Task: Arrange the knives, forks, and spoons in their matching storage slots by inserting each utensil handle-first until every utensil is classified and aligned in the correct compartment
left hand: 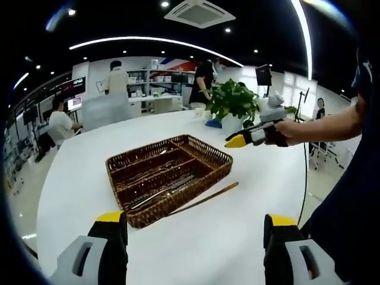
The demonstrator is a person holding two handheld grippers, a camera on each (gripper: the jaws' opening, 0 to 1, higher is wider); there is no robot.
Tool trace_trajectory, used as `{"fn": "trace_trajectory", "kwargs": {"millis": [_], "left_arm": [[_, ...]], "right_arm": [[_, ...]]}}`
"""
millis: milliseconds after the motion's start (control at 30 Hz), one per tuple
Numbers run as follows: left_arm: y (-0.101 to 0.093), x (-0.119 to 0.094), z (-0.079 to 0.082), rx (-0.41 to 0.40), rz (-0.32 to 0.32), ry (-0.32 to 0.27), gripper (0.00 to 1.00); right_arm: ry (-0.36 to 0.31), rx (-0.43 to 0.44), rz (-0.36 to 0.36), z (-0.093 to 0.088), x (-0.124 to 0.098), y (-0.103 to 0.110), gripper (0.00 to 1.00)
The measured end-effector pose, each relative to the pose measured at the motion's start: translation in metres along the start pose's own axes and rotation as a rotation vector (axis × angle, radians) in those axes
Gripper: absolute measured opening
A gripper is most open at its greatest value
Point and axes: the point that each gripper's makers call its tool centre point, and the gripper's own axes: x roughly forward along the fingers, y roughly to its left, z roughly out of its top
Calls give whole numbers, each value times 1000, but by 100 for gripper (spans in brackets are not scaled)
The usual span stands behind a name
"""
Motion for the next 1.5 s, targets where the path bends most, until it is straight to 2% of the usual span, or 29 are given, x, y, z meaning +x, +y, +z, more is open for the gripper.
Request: {"fn": "trace_trajectory", "kwargs": {"millis": [100,167,233,333,600,733,800,867,1033,1300,1433,1500], "left_arm": [[3,1,-2,-6,-4,-4,100],[5,1,-1,-10,-1,-15,100],[6,1,-1,-29,-2,-24,100],[9,3,-7,-42,1,-10,100],[4,1,-5,-59,-5,-42,100],[2,-1,-6,-51,-9,-49,100],[-1,-3,-8,-53,-18,-49,100],[-5,-4,-9,-67,-36,-51,99],[-7,-7,-12,-72,-30,-56,99],[-12,-12,-19,-72,-24,-47,97],[-16,-15,-21,-72,-27,-45,96],[-16,-17,-22,-65,-25,-43,93]], "right_arm": [[11,-22,-3,-5,-14,10,63],[-15,-37,-15,-3,-24,15,64],[-10,-47,-22,-5,-30,19,66],[-25,-51,-44,-8,-42,27,71],[14,-121,-23,-23,-46,45,74],[52,-194,-6,-27,-42,48,61],[68,-196,5,-26,-39,50,61],[84,-211,34,-26,-37,53,55],[112,-271,69,-26,-26,54,46],[253,-375,182,-51,-2,54,33],[354,-451,241,-69,10,50,27],[369,-471,253,-70,17,47,25]]}}
